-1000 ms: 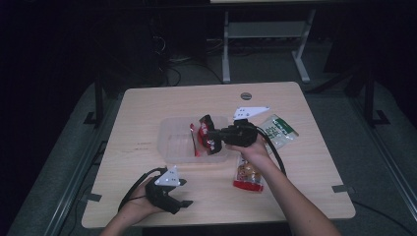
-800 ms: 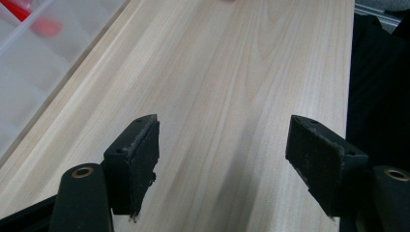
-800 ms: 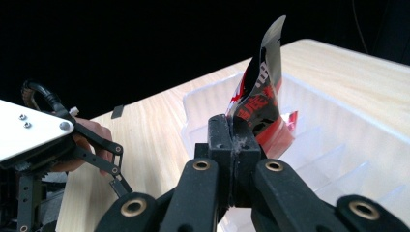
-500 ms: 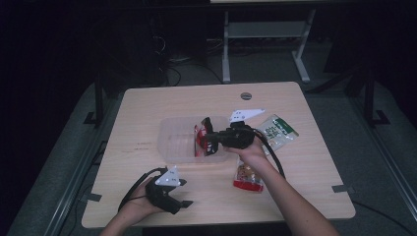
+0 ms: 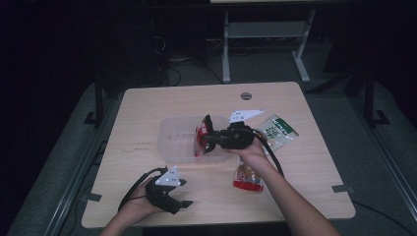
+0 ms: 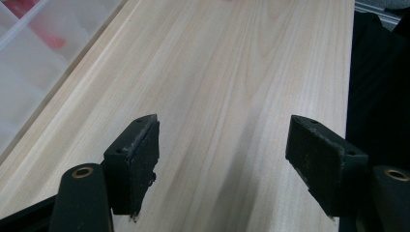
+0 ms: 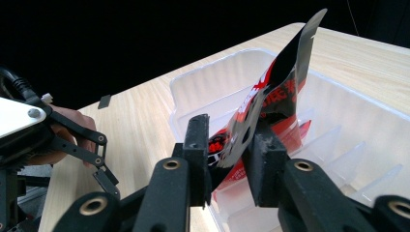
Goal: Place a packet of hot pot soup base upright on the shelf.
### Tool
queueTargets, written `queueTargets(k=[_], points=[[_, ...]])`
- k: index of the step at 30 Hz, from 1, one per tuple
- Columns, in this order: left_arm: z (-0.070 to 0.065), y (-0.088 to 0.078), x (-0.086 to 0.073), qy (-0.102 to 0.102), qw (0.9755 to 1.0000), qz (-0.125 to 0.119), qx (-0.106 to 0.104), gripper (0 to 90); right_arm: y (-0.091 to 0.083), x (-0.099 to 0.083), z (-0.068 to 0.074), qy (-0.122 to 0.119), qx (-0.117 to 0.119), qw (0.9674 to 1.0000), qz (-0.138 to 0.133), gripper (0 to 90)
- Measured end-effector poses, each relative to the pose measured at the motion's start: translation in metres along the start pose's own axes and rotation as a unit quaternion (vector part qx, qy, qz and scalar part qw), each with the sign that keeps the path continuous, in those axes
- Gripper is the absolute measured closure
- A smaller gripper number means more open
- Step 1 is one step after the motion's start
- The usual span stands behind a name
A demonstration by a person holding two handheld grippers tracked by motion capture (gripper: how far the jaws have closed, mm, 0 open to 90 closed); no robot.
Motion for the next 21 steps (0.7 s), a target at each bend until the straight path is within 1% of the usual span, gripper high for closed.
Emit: queueTargets(k=[4, 5, 6, 13, 14, 18, 20, 21], points=[[0.000, 0.000, 0.000, 0.001, 1.0000, 0.000, -0.001, 27.4, -0.001, 0.000, 0.000, 0.003, -0.001, 1.0000, -0.001, 69.7], [0.000, 0.000, 0.000, 0.000, 1.0000, 0.002, -0.002, 27.4, -0.001, 0.000, -0.001, 0.002, -0.001, 1.0000, -0.002, 67.5], [0.000, 0.000, 0.000, 0.001, 1.0000, 0.002, -0.001, 27.4, -0.002, 0.000, -0.001, 0.006, 0.000, 1.0000, -0.004, 67.6], [0.001, 0.000, 0.000, 0.002, 1.0000, 0.003, 0.000, 27.4, -0.004, 0.000, -0.002, 0.003, -0.007, 1.0000, 0.001, 67.3], [0.001, 0.000, 0.000, 0.001, 1.0000, 0.001, -0.001, 27.4, -0.006, 0.001, -0.001, 0.002, -0.008, 1.0000, -0.001, 66.6], [0.001, 0.000, 0.000, 0.000, 1.0000, 0.000, -0.002, 27.3, -0.011, 0.002, 0.001, -0.003, -0.012, 0.9999, 0.005, 62.7], [0.001, 0.000, 0.000, 0.001, 1.0000, 0.001, -0.002, 27.4, -0.013, 0.003, 0.002, -0.008, -0.020, 0.9997, 0.011, 59.3], [0.001, 0.000, 0.000, 0.001, 1.0000, 0.002, -0.002, 27.4, -0.013, 0.003, 0.002, -0.008, -0.020, 0.9997, 0.011, 59.3]])
Point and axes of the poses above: each handheld gripper's, and its own axes: y roughly forward along the jaws, x roughly out of its top, z roughly to its left, the point moved 1 cm from there along y, roughly forward along the jaws, and after that the axes turned 3 degrees about z, right-handed, at the moved point
